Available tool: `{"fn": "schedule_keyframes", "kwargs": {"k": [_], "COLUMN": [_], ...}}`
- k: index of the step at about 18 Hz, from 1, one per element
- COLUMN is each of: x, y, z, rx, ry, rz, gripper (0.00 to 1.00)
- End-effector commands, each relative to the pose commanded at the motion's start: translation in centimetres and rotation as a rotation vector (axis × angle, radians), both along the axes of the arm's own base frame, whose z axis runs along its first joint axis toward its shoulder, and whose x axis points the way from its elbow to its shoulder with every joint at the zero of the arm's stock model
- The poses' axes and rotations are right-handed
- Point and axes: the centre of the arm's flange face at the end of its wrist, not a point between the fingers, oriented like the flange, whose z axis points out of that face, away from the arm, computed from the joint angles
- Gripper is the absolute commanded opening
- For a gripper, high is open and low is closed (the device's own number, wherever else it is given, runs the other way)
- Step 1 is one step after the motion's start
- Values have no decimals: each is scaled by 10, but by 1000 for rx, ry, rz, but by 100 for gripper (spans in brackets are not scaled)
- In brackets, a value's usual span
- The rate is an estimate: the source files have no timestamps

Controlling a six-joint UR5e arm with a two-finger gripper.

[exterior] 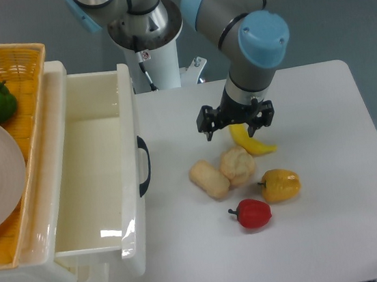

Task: Pick up the square bread
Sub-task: 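Move the open gripper toward the pale square bread slice, then lower the gripper down onto the square bread slice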

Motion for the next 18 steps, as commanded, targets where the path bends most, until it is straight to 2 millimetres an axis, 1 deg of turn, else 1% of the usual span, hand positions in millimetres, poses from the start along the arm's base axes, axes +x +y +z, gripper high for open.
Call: {"fn": "schedule_keyframes", "kwargs": {"k": [2, 3, 4, 5, 7, 8, 12, 14, 15, 17, 18], "x": [0, 1, 1, 6, 13, 13, 15, 17, 14, 12, 12], "y": [2, 4, 4, 7, 8, 8, 11, 14, 17, 29, 30], "z": [-8, -15, -18, -24, -39, -49, -56, -63, -61, -63, -66], "rx": [-4, -5, -7, -10, -20, -31, -43, -49, -36, 21, 20], "ry": [-18, -35, -42, -54, -86, -101, -113, -124, -115, -108, -110], "rz": [16, 29, 39, 33, 28, 28, 39, 47, 55, 74, 85], "gripper": [100, 100, 100, 100, 100, 100, 100, 100, 100, 100, 100]}}
